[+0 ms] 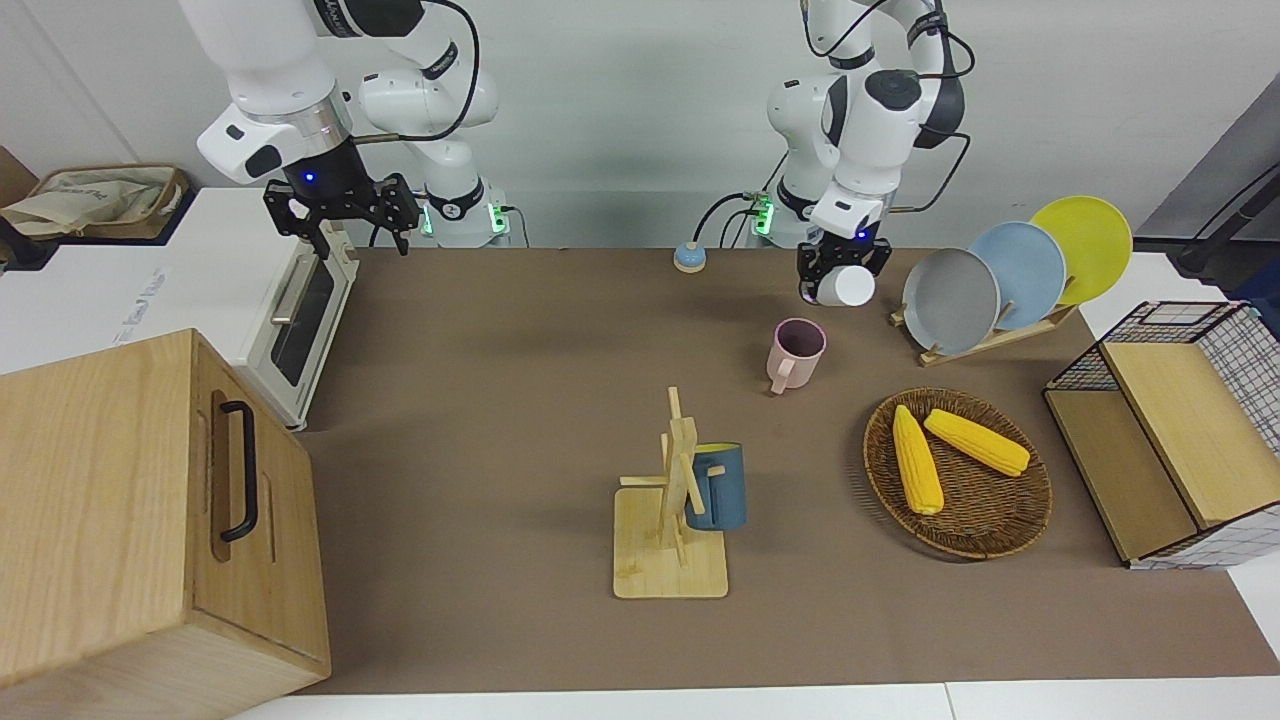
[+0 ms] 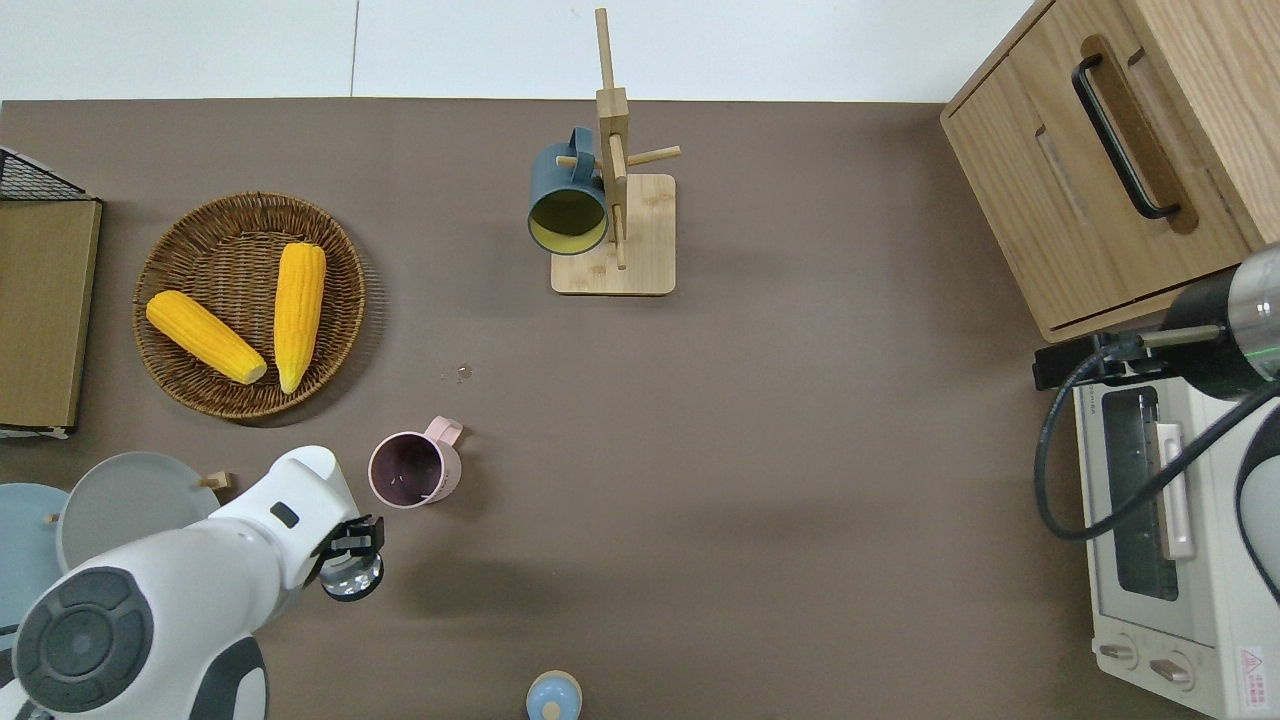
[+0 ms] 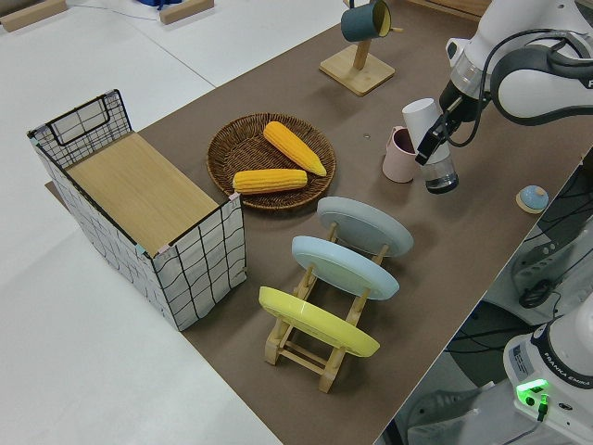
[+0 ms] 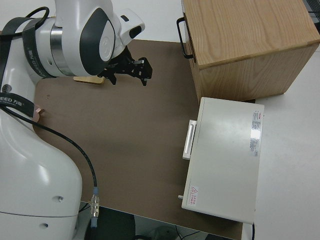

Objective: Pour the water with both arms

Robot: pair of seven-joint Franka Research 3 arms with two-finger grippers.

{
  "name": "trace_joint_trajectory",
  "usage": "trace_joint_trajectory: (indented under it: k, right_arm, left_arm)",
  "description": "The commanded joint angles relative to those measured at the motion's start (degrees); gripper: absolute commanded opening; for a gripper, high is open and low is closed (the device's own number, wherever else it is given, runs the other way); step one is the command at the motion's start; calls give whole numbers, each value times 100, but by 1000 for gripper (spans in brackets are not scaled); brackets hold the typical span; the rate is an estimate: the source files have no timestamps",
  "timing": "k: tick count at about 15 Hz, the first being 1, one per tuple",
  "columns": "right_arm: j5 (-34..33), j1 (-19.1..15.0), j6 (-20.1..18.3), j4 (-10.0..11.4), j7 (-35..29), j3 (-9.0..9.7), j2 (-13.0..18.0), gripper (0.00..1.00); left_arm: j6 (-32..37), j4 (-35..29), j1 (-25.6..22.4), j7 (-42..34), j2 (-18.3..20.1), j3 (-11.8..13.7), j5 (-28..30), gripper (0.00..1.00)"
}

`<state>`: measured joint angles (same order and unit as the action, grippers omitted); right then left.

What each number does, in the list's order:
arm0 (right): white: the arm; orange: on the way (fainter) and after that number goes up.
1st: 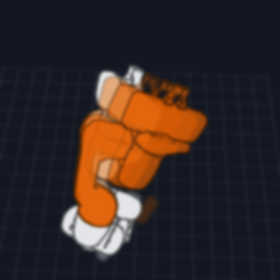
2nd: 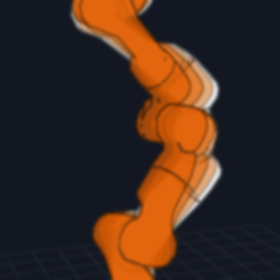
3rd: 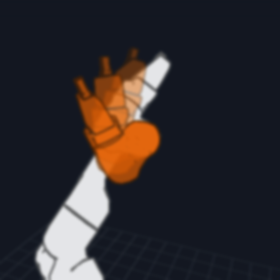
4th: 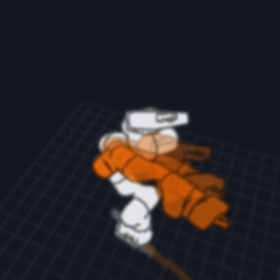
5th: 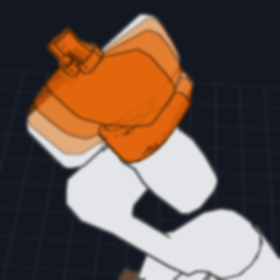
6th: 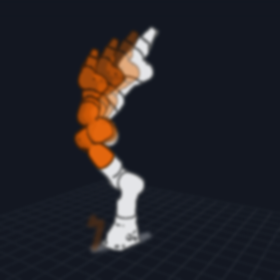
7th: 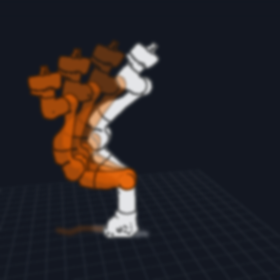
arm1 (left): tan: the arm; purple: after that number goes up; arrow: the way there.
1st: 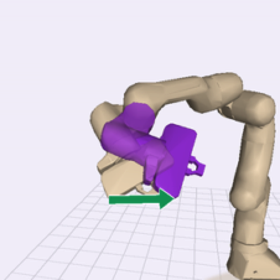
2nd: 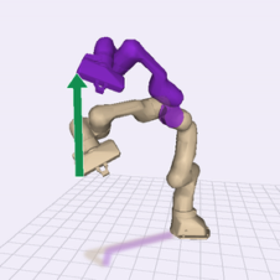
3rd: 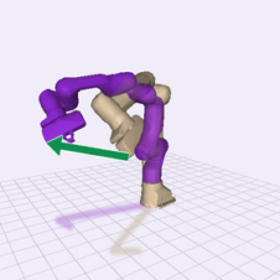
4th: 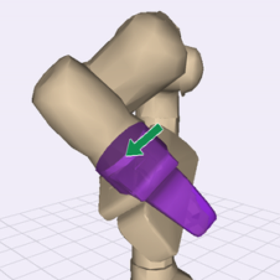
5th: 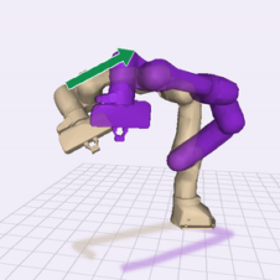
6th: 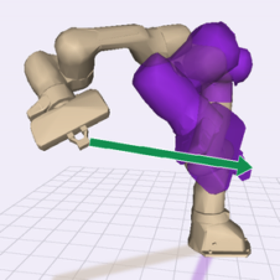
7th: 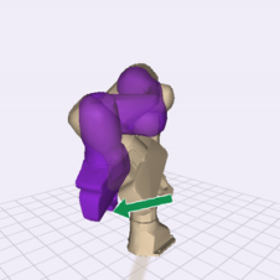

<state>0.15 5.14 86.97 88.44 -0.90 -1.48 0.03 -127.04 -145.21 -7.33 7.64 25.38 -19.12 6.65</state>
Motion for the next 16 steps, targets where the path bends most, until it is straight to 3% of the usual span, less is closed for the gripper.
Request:
trace_joint_trajectory:
  k: [1, 4, 10, 13, 16]
  right_arm:
    - [82, -4, -5, -3, 99, -10, 41, 994]
    - [82, -4, -5, -3, 99, -10, 41, 994]
    - [82, -4, -5, -3, 99, -10, 41, 992]
    - [82, -4, -5, -3, 99, -10, 41, 992]
    - [82, -4, -5, -3, 99, -10, 41, 994]
  left_arm:
    - [-32, 641, -444, -61, 64, -4, -23, 10]
    - [-23, 1327, -900, -139, -94, -4, -146, 6]
    - [56, 2979, -1762, -684, -964, -4, -146, 0]
    - [39, 3516, -2280, -1150, -1201, -4, -120, 0]
    - [-206, 3745, -2501, -1510, -1517, 4, -102, 0]
